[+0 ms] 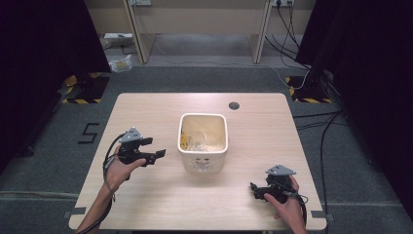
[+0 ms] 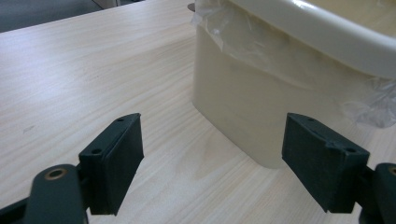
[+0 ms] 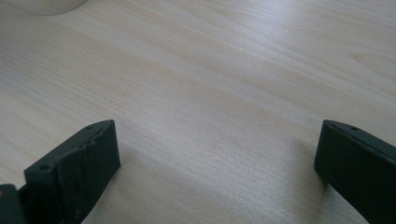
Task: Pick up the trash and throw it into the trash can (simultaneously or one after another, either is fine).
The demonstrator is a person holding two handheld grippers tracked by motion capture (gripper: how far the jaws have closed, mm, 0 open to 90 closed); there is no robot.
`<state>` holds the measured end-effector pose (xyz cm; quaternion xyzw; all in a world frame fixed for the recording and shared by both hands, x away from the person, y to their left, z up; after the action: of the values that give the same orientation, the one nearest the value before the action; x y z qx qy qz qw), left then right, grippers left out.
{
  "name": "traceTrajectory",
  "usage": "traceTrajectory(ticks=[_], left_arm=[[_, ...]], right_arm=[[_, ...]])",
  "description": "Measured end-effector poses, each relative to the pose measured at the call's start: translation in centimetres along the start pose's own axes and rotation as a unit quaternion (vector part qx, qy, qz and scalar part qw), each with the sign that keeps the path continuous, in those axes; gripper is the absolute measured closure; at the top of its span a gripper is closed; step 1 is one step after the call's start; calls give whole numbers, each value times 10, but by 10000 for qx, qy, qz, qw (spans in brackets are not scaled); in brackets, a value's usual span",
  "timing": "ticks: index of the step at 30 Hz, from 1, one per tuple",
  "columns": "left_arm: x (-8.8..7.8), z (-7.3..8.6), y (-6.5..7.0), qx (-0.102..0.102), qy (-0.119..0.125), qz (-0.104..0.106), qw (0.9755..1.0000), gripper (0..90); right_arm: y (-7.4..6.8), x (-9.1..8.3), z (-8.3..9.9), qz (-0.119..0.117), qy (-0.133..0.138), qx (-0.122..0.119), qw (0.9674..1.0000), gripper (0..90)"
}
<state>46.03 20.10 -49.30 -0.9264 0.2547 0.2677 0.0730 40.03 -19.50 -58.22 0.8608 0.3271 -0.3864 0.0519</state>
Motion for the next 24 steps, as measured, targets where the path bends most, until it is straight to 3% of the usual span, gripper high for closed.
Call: traceTrajectory(ticks=[11, 24], left_arm=[[3, 26, 3, 37, -122, -48, 9999, 200], [10, 56, 15, 240, -334, 20, 9992, 200]], right_arm=[[0, 0, 0, 0, 0, 0, 10000, 4], [0, 0, 0, 5, 0, 1, 10000, 5]])
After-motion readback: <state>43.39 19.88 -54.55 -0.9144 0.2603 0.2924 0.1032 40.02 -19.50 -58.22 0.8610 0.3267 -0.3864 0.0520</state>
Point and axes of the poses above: each handheld gripper's, and its own axes: x roughly forward along the jaws, z roughly out of its underside, y roughly to its right, the point moved 9 cm from there along x, roughly forward along the jaws, and after that the axes turned 14 degrees about -z, right-handed, at the moved point
